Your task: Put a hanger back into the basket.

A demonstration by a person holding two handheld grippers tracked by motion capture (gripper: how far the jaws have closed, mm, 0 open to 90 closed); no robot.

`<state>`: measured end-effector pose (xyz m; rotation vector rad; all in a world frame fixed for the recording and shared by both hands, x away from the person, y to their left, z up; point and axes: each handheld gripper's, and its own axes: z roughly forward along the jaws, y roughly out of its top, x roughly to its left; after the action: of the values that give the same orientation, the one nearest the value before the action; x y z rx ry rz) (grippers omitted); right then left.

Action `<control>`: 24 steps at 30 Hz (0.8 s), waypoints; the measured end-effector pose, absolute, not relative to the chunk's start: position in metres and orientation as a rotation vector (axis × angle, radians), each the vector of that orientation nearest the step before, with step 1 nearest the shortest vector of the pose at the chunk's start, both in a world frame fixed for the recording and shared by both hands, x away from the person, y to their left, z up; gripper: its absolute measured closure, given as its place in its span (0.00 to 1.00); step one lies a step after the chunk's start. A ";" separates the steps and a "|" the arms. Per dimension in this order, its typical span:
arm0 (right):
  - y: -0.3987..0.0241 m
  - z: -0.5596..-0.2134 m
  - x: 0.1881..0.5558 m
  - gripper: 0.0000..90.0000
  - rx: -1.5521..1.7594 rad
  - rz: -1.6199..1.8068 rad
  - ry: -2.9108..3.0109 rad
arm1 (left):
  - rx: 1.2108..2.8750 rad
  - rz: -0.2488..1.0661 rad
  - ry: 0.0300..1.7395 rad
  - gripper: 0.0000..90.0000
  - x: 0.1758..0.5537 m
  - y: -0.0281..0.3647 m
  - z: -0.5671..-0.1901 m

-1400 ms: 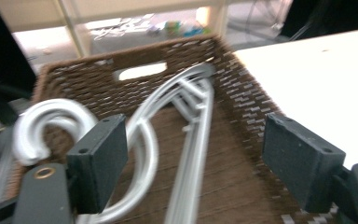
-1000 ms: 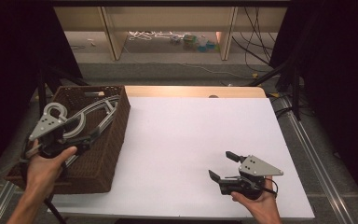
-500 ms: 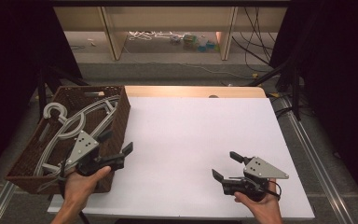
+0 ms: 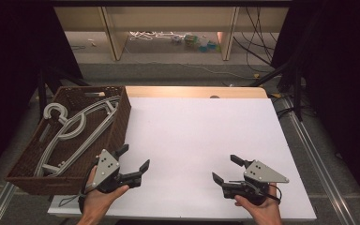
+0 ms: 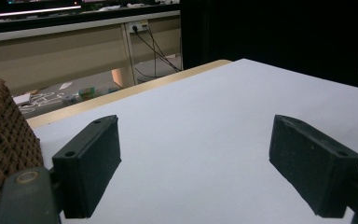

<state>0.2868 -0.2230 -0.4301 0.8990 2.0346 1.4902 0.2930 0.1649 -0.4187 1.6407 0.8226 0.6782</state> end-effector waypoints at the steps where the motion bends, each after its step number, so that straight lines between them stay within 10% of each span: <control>1: -0.223 -0.430 0.286 0.18 0.896 1.502 2.044 | 1.638 0.687 0.819 0.18 0.293 0.166 -0.419; 24: -0.218 -0.433 0.277 0.18 0.869 1.505 2.045 | 1.599 0.607 0.818 0.18 0.290 0.163 -0.431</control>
<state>0.2772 -0.2184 -0.4330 0.8686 2.0455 1.5048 0.2896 0.1631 -0.4310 1.5986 0.8182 0.6072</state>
